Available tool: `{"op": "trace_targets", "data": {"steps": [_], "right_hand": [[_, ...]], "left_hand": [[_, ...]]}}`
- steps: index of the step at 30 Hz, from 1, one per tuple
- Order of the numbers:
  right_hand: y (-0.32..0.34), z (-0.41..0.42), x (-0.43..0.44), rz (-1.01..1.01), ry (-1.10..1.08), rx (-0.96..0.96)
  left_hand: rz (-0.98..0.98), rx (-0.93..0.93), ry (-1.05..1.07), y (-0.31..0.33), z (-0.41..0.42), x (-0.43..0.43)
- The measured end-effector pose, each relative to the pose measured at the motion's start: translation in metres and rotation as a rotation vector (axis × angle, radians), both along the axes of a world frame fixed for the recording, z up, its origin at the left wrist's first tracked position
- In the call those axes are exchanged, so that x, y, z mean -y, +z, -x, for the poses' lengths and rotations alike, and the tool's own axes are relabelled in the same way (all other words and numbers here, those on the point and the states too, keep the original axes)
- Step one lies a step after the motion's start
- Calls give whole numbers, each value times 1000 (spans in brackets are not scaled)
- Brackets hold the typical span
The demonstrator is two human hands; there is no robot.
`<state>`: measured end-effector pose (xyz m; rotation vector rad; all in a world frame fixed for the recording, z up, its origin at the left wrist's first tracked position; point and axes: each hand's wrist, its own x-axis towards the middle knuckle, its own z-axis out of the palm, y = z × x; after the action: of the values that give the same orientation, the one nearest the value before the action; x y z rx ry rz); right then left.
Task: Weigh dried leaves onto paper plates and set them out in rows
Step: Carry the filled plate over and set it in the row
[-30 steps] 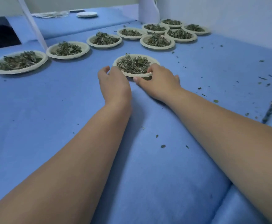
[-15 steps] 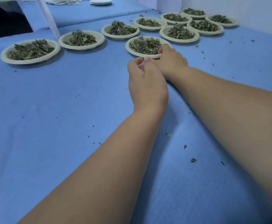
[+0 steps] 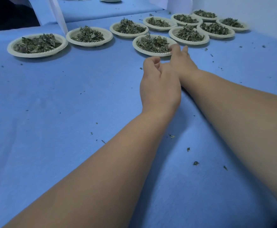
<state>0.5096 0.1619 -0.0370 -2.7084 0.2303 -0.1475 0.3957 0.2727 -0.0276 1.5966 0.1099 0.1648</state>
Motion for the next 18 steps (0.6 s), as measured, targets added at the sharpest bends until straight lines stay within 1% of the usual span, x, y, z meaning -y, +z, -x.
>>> {"op": "trace_targets", "data": {"steps": [4,8,10,13,16,18], "right_hand": [[-2,37,16,46,48,-25],[7,89,38,-33,71,-36],[16,123,51,-49,50,-23],[33,191,76,-185,-40,73],[48,270,102,-161,-113,124],[55,321,119,-147,-164,153]], "left_hand": [[-66,1,-131,2,17,16],[-163,55,-223,9,40,32],[-178,126,-251,16,53,39],[-165,226,-362,23,90,56],[-164,328,-563,16,133,84],[-202,416,-664,15,163,108]]}}
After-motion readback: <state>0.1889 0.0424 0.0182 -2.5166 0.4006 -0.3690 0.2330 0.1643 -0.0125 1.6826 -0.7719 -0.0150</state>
